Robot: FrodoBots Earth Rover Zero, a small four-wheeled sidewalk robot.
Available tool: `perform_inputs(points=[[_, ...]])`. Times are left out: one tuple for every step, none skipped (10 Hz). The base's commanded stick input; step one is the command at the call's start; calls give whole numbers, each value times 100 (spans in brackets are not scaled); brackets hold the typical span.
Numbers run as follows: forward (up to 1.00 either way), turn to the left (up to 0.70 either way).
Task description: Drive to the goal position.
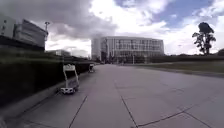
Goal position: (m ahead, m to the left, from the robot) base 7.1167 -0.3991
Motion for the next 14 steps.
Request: perform_inputs(points=[[70, 0], [70, 0], [70, 0], [70, 0], [70, 0], [70, 0], [70, 0], [70, 0], [70, 0], [70, 0], [70, -12], [70, -35], [70, -10], [70, 0]])
